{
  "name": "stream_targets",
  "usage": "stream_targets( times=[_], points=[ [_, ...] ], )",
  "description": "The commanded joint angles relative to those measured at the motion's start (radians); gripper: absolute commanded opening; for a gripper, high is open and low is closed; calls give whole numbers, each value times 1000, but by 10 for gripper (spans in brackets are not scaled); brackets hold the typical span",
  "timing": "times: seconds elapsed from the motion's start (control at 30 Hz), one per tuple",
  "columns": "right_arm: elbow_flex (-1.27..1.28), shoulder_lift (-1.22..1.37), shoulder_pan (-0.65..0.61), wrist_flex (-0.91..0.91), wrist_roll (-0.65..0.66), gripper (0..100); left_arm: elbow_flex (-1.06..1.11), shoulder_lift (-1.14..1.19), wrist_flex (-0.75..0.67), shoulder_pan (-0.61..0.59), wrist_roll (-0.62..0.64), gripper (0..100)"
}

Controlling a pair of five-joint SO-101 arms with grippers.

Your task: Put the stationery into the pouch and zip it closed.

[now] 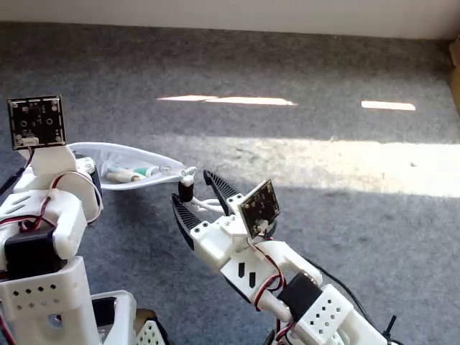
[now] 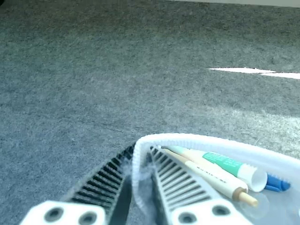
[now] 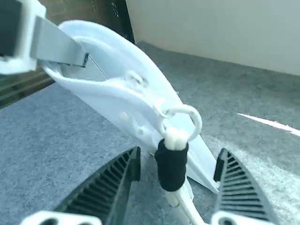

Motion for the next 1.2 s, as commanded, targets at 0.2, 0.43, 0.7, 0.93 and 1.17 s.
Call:
stream_targets(
  times=[0.2,0.43,0.7,0.93,1.17],
  points=[
    [-68,137,10,-28,-9,177,12,12,-18,-8,-5,7],
    [-87,166,12,-68,-9,177,12,12,-17,-12,-5,7],
    [-84,30,12,-68,-5,177,12,12,-15,-12,-6,7],
    [-91,102,12,-68,-6,173,12,12,-14,-12,-6,7],
    [-93,154,12,-68,-6,169,12,12,-12,-12,-6,7]
  ],
)
